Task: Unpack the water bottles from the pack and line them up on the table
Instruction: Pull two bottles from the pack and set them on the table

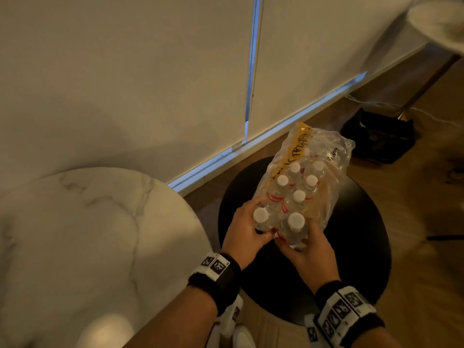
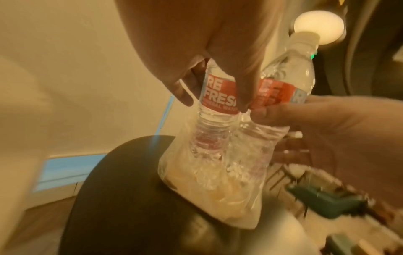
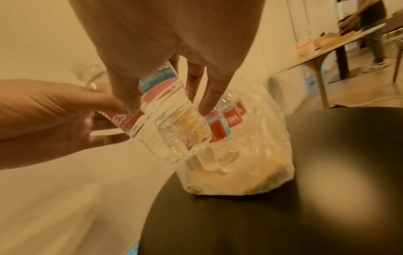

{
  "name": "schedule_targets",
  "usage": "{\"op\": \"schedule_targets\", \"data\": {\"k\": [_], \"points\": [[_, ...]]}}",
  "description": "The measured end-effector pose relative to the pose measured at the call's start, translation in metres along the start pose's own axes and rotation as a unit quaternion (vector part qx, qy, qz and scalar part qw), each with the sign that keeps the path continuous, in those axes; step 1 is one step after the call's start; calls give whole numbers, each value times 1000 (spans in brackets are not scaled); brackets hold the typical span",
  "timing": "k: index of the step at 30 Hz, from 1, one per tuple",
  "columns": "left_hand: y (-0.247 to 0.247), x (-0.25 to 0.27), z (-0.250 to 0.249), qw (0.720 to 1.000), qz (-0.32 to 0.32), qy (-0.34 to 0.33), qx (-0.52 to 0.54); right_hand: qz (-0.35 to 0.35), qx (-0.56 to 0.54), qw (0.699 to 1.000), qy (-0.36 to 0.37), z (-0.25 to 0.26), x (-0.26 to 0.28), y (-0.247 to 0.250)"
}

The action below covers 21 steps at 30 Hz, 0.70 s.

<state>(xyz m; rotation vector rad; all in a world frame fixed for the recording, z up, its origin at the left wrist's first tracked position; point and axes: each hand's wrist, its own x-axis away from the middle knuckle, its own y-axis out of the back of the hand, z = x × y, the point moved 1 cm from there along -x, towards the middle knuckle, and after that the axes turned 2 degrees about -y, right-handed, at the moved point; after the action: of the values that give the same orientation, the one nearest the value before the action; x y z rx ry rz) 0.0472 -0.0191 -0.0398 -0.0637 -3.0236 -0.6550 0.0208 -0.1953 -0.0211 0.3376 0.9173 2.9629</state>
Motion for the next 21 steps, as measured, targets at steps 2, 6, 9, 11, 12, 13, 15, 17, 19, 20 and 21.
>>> {"op": "schedule_targets", "data": {"k": [2, 6, 9, 11, 12, 13, 15, 17, 19, 20, 21], "points": [[29, 31, -8, 998, -36, 4, 51, 19, 12, 999, 28, 24, 25, -2], [99, 110, -8, 986, -85, 34, 139, 140, -1, 990, 28, 69, 78, -44], [158, 177, 15, 981, -140, 68, 117, 233, 26, 971, 41, 99, 120, -109], [200, 223, 40, 973, -188, 101, 91, 262, 34, 962, 65, 118, 151, -161], [221, 244, 52, 967, -209, 118, 80, 272, 34, 959, 77, 127, 165, -188], [241, 263, 64, 962, -230, 133, 70, 282, 25, 956, 83, 135, 178, -214], [277, 293, 87, 950, -266, 155, 55, 302, -1, 950, 81, 152, 199, -264], [308, 316, 106, 940, -290, 177, 43, 318, -21, 945, 75, 170, 215, -306], [332, 332, 125, 932, -304, 192, 45, 322, -28, 942, 88, 187, 227, -340], [340, 337, 133, 929, -308, 200, 48, 323, -29, 941, 97, 194, 230, -354], [346, 341, 140, 927, -311, 204, 52, 324, -30, 940, 103, 200, 232, -364]]}}
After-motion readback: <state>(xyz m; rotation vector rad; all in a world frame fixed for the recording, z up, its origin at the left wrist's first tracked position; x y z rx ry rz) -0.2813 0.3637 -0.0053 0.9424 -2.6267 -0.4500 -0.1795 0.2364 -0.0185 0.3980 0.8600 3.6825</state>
